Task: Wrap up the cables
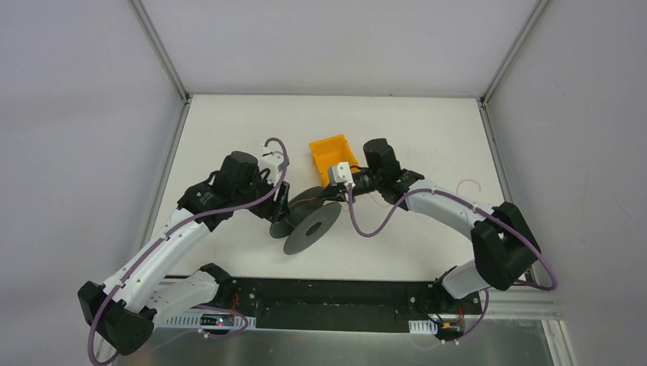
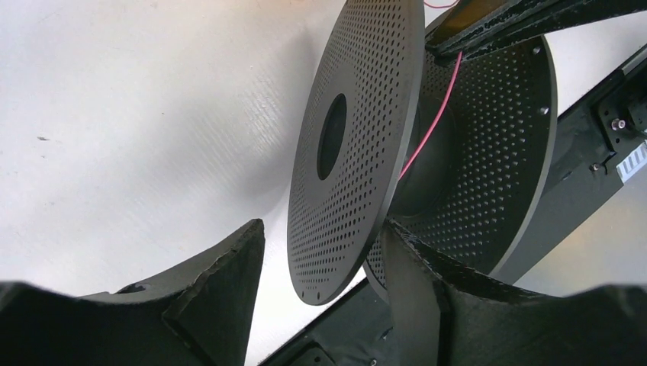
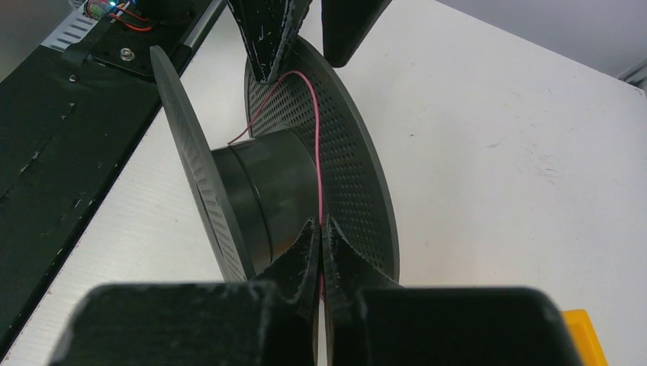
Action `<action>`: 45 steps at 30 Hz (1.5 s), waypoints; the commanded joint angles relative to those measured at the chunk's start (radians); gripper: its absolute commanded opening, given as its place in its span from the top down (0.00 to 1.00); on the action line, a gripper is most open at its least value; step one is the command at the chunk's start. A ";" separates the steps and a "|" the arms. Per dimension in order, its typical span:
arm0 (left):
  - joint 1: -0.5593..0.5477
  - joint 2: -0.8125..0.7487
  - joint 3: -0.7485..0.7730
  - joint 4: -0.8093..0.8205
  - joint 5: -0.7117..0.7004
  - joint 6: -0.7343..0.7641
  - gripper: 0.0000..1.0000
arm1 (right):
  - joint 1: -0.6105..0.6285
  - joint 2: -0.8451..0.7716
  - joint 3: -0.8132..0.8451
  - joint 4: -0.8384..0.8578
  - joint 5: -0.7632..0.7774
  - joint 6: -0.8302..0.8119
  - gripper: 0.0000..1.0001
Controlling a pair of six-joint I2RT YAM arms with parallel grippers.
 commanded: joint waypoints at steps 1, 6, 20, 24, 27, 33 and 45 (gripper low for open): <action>0.008 0.024 0.006 0.034 0.012 0.023 0.45 | 0.006 -0.005 -0.013 0.048 -0.018 -0.015 1.00; 0.008 0.049 0.005 0.046 0.016 0.025 0.48 | 0.005 -0.013 -0.021 0.055 -0.016 -0.011 1.00; 0.008 0.066 -0.019 0.087 0.022 0.038 0.53 | 0.003 -0.014 -0.035 0.055 -0.017 -0.004 1.00; 0.008 0.075 -0.028 0.090 0.029 0.054 0.53 | 0.002 -0.017 -0.039 0.053 -0.026 -0.002 1.00; 0.008 0.081 -0.041 0.100 0.037 0.080 0.56 | -0.001 -0.014 -0.039 0.054 -0.040 0.001 1.00; 0.008 0.037 -0.087 0.146 0.159 0.171 0.83 | -0.014 -0.006 -0.032 0.054 -0.066 0.012 1.00; 0.008 0.016 -0.095 0.160 0.149 0.165 1.00 | -0.018 -0.004 -0.033 0.054 -0.078 0.023 0.94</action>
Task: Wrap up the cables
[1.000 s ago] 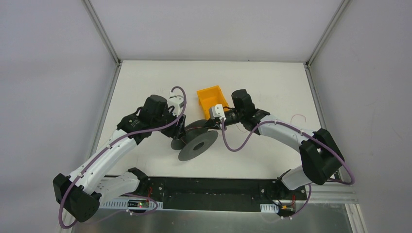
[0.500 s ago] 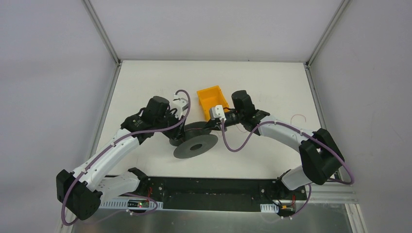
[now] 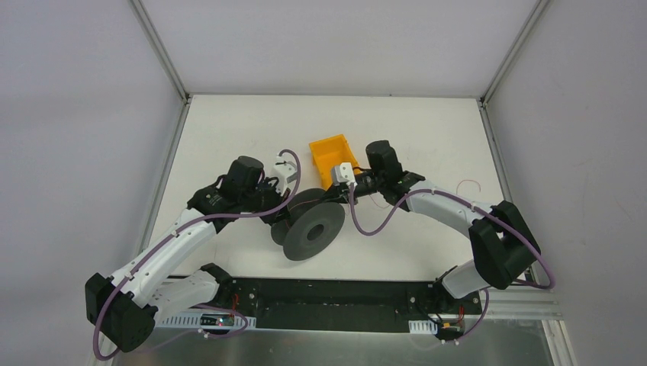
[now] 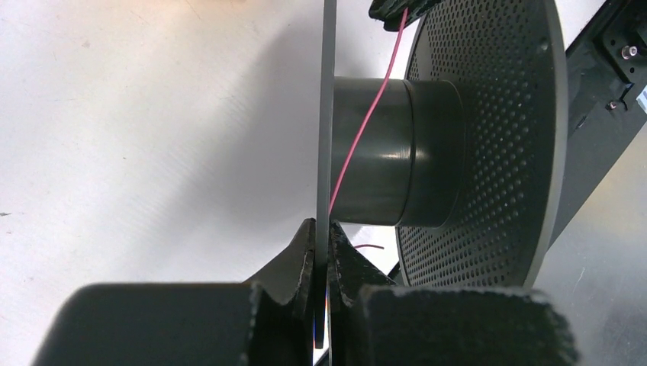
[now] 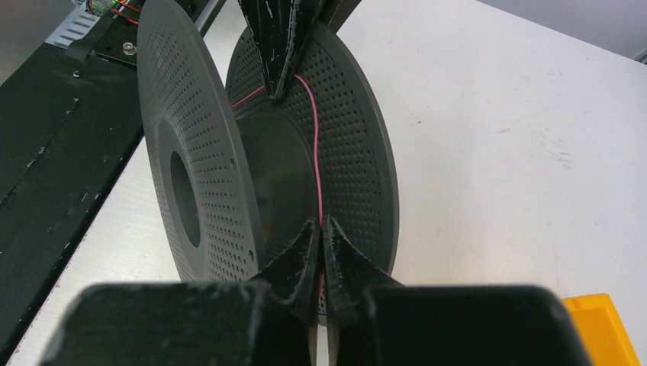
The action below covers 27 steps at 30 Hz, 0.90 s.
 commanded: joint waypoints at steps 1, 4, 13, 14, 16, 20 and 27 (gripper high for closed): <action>0.008 -0.015 0.005 0.045 0.001 -0.004 1.00 | 0.001 -0.018 0.004 0.021 -0.066 0.006 0.91; 0.008 -0.031 0.005 0.045 -0.015 -0.009 1.00 | -0.001 -0.058 0.009 0.016 -0.067 0.069 0.80; 0.008 -0.188 -0.012 0.036 -0.203 -0.097 1.00 | -0.039 -0.216 -0.042 0.024 0.034 0.180 0.46; 0.008 -0.210 -0.013 0.032 -0.223 -0.110 1.00 | -0.038 -0.236 -0.055 0.049 0.043 0.202 0.43; 0.009 -0.243 -0.013 0.022 -0.252 -0.132 1.00 | -0.039 -0.266 -0.071 0.094 0.063 0.248 0.41; 0.009 -0.282 -0.001 0.004 -0.272 -0.185 1.00 | -0.038 -0.320 -0.096 0.204 0.103 0.430 0.44; 0.008 -0.292 0.082 -0.073 -0.275 -0.273 1.00 | -0.034 -0.381 -0.150 0.344 0.347 0.856 0.50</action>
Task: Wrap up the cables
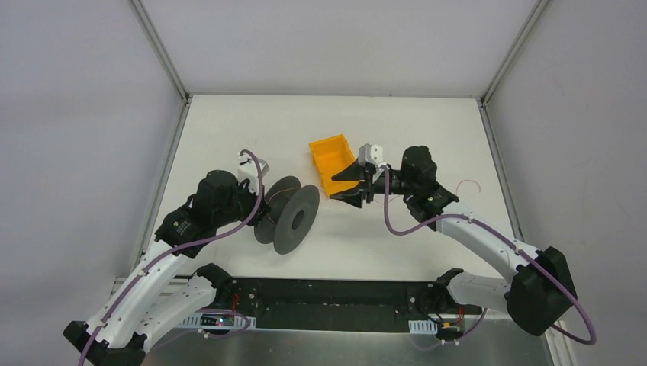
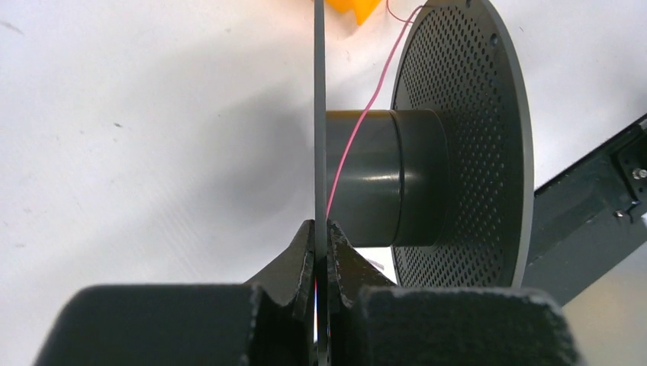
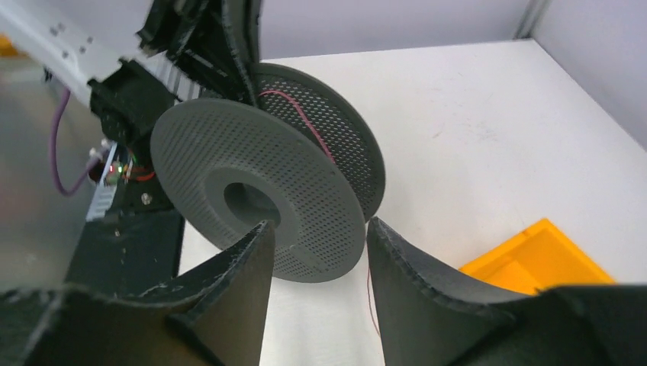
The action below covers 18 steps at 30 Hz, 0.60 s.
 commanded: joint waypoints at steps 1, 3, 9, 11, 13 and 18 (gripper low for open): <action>0.003 -0.005 0.106 -0.010 -0.003 -0.096 1.00 | 0.004 -0.049 -0.016 0.106 0.198 0.330 0.50; 0.003 0.002 0.128 -0.034 0.007 -0.113 1.00 | 0.006 -0.053 -0.034 0.086 0.198 0.325 0.51; 0.003 -0.022 0.177 -0.080 0.005 -0.149 1.00 | 0.029 -0.046 -0.180 0.185 0.243 0.252 0.54; 0.003 -0.029 0.184 -0.089 0.005 -0.163 1.00 | 0.034 -0.024 -0.244 0.291 0.241 0.227 0.53; 0.003 -0.037 0.194 -0.091 0.002 -0.183 1.00 | 0.041 0.008 -0.290 0.375 0.219 0.210 0.49; 0.003 -0.043 0.227 -0.097 -0.016 -0.228 1.00 | 0.057 0.109 -0.304 0.448 0.216 0.151 0.45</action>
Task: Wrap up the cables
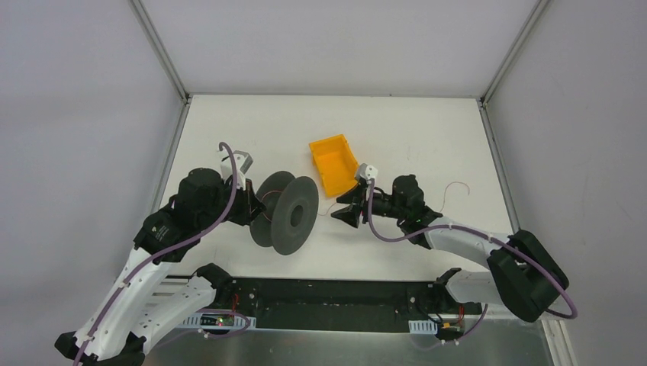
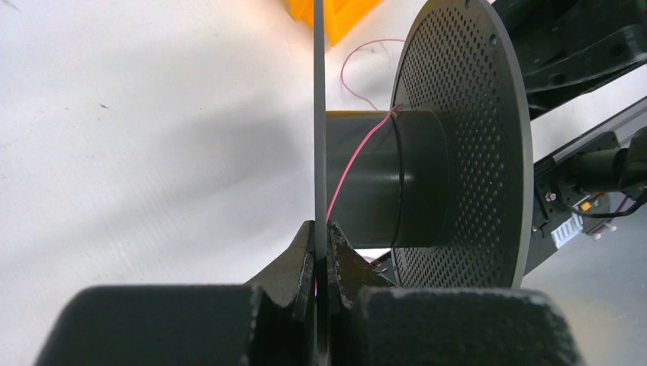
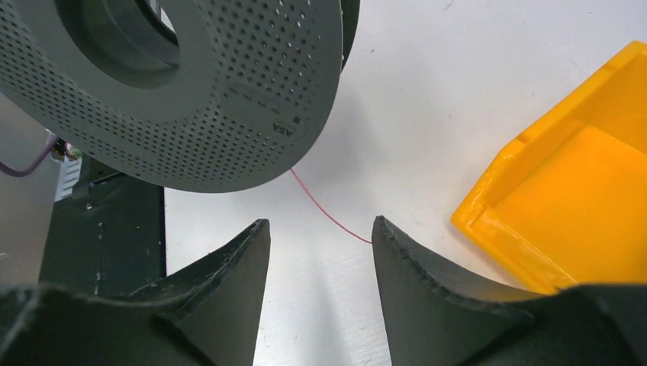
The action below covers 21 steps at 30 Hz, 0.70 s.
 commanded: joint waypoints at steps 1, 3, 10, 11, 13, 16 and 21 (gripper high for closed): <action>0.003 -0.017 0.083 0.045 -0.017 -0.082 1.00 | 0.016 0.076 -0.009 0.228 -0.007 -0.063 0.44; 0.003 -0.016 0.099 0.045 -0.018 -0.100 1.00 | 0.021 0.133 -0.026 0.322 -0.032 -0.065 0.43; 0.003 -0.020 0.134 0.043 -0.027 -0.145 1.00 | 0.063 0.366 -0.062 0.694 -0.085 -0.084 0.42; 0.003 -0.022 0.135 0.042 -0.028 -0.150 1.00 | 0.066 0.400 -0.055 0.732 -0.080 -0.081 0.41; 0.003 -0.024 0.137 0.041 -0.029 -0.156 1.00 | 0.073 0.448 -0.037 0.782 -0.081 -0.075 0.41; 0.003 -0.030 0.142 0.040 -0.034 -0.169 1.00 | 0.087 0.490 -0.009 0.789 -0.068 -0.075 0.41; 0.002 -0.034 0.170 0.040 -0.044 -0.221 1.00 | 0.102 0.525 0.017 0.789 -0.065 -0.041 0.51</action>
